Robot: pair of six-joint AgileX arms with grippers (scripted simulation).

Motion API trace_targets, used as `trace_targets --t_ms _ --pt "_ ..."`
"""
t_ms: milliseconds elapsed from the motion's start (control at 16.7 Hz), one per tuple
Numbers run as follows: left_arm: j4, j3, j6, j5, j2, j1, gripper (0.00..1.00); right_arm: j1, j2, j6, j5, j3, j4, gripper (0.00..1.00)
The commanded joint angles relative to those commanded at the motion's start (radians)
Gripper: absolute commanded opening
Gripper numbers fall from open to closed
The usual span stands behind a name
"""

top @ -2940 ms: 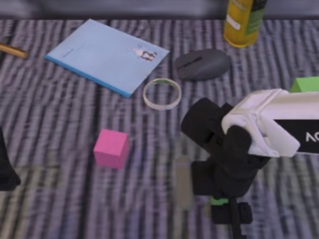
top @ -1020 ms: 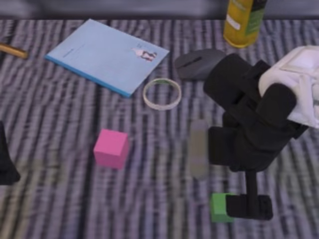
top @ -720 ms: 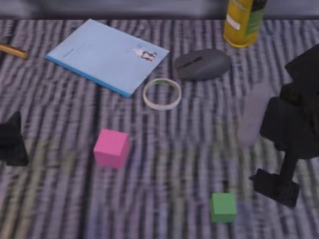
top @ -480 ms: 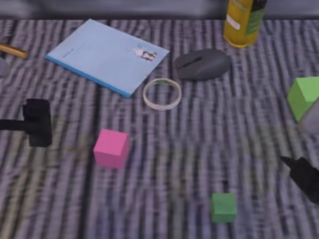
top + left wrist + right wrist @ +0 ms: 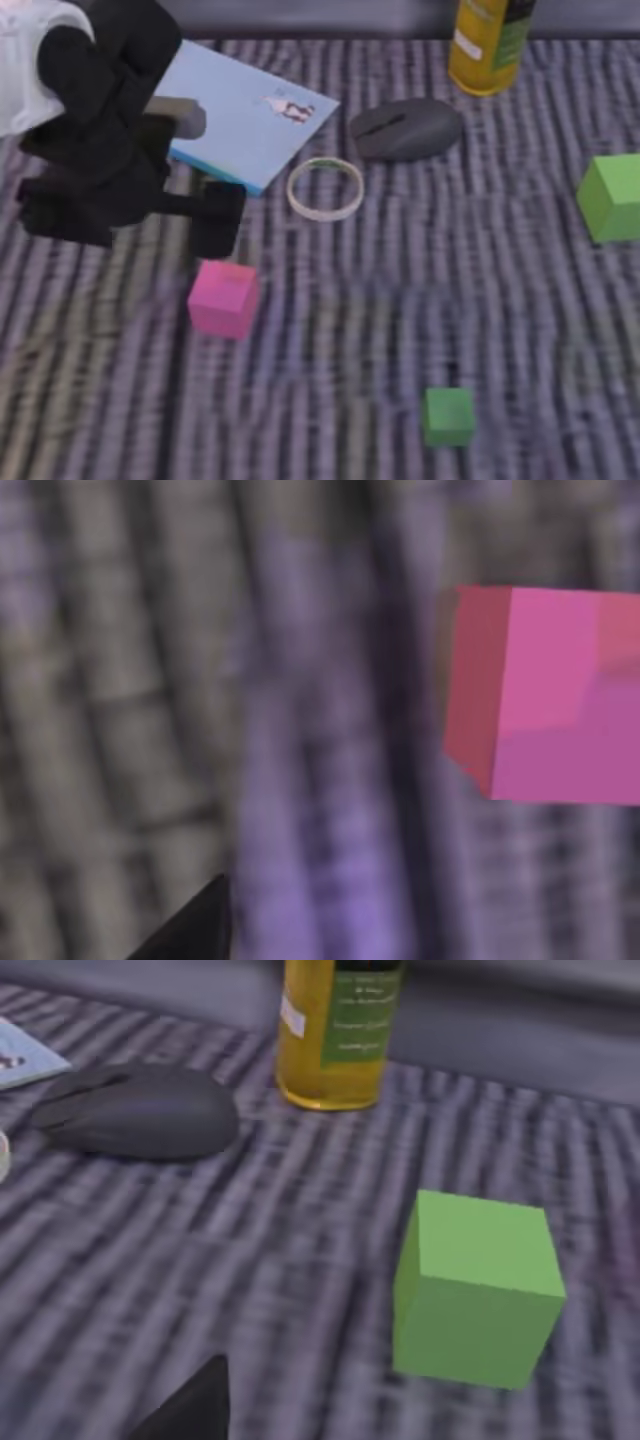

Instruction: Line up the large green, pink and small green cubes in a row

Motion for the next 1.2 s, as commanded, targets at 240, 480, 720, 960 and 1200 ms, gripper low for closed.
trace_targets --t_ms 240,480,720,960,1200 --pt "-0.121 0.198 -0.029 -0.003 0.244 -0.056 1.0 -0.08 -0.186 0.104 0.027 -0.14 0.13 1.0" --pt "-0.157 0.27 -0.04 -0.006 0.325 -0.075 1.0 -0.104 -0.256 0.14 0.039 -0.181 0.175 1.0" --pt "-0.155 0.267 -0.039 -0.006 0.322 -0.07 1.0 -0.104 -0.256 0.14 0.039 -0.181 0.175 1.0" --pt "-0.083 0.22 -0.036 -0.006 0.35 -0.072 1.0 -0.104 -0.256 0.14 0.039 -0.181 0.175 1.0" --pt "0.09 0.122 -0.036 -0.005 0.416 -0.073 1.0 -0.104 -0.256 0.14 0.039 -0.181 0.175 1.0"
